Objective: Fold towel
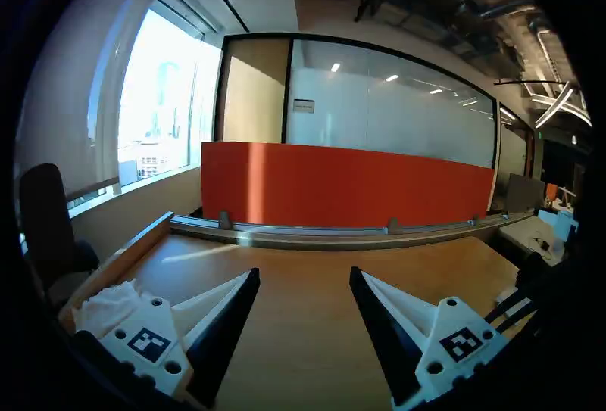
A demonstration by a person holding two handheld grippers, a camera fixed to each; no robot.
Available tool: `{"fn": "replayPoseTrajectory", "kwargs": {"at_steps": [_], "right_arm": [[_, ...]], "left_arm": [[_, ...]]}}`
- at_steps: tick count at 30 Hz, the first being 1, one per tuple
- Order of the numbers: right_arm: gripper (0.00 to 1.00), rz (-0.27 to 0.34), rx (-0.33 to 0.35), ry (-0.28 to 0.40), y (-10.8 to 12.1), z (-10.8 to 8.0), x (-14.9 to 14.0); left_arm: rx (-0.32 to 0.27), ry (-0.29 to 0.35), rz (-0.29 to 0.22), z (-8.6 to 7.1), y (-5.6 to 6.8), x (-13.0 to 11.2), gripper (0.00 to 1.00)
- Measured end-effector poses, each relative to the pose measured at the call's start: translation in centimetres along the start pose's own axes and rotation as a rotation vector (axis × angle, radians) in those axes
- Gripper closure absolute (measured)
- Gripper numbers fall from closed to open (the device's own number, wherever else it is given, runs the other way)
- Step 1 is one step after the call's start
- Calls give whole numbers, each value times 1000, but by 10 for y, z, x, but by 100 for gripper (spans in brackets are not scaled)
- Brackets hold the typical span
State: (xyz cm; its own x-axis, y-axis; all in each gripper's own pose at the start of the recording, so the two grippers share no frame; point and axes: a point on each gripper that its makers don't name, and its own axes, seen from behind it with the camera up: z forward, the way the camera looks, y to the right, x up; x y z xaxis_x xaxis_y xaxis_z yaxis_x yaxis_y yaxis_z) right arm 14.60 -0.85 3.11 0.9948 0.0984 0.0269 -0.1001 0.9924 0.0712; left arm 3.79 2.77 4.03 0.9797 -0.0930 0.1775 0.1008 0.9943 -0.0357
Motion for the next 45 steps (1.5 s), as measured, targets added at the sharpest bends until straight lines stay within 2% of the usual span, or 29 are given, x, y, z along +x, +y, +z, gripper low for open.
{"fn": "replayPoseTrajectory", "kwargs": {"at_steps": [11,17,26,32,41,45], "right_arm": [[1,5,13,10,-13,4,4],[1,-9,17,6,-19,6,5],[1,-17,20,-2,-30,4,8],[1,-13,23,-8,-39,3,7],[1,-16,39,-15,-56,2,1],[1,-19,39,-12,-60,0,2]], "left_arm": [[14,16,-8,0,-10,3,12],[6,28,-9,1,-9,7,12],[3,48,30,1,-10,5,12],[-1,66,27,1,-13,6,12],[7,76,33,1,-22,-8,12],[17,90,62,2,-27,-17,12]]}}
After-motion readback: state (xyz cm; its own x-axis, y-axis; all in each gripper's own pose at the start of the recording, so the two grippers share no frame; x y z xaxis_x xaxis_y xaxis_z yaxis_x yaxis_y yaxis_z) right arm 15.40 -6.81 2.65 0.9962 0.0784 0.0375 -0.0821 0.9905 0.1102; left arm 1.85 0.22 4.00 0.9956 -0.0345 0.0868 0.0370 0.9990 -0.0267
